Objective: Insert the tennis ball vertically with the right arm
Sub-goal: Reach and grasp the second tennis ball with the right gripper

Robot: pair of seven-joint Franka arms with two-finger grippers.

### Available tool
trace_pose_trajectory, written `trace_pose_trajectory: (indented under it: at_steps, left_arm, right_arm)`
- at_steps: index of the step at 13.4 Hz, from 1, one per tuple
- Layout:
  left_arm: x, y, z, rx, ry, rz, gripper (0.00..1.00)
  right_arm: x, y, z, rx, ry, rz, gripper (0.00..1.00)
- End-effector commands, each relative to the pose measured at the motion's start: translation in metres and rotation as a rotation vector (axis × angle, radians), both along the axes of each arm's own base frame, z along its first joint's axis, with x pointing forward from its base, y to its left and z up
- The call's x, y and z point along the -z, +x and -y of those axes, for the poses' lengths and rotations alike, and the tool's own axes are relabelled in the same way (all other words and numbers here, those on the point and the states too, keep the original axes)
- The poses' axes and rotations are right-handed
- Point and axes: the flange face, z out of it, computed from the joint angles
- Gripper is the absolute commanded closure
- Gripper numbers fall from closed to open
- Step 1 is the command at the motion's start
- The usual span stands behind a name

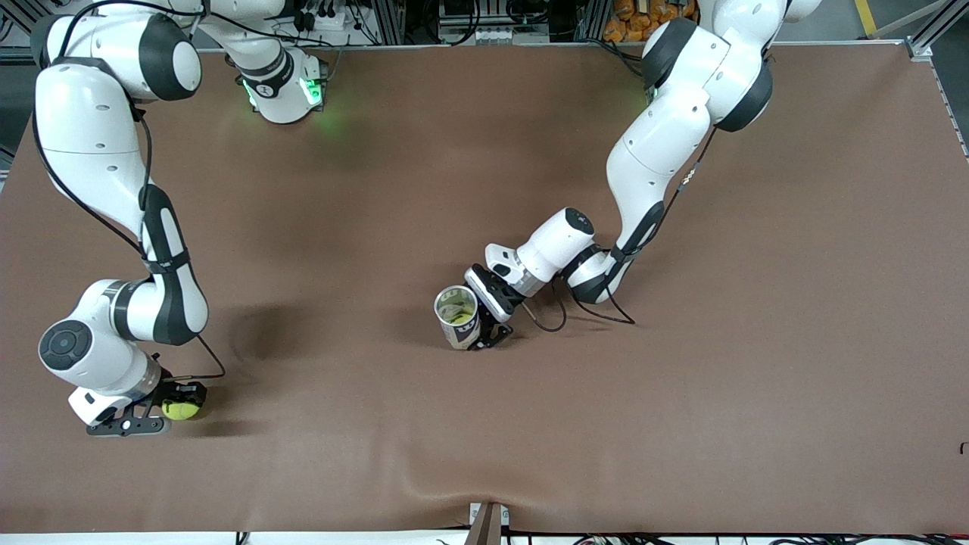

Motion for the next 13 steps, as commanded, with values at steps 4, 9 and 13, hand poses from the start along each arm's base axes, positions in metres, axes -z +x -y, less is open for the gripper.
trace_pose_trajectory:
  at_steps: [4, 9, 13]
  left_arm:
    - [0.011, -0.005, 0.003, 0.017, 0.016, 0.002, 0.22]
    - [0.012, -0.005, 0.003, 0.017, 0.017, 0.003, 0.22]
    - [0.011, -0.005, 0.003, 0.016, 0.016, 0.002, 0.22]
  right_arm:
    - [-0.049, 0.009, -0.036, -0.031, 0.038, 0.035, 0.65]
    - [-0.156, -0.015, -0.159, 0.147, 0.132, -0.084, 0.65]
    - [-0.193, -0.049, -0.296, 0.360, 0.245, -0.123, 0.65]
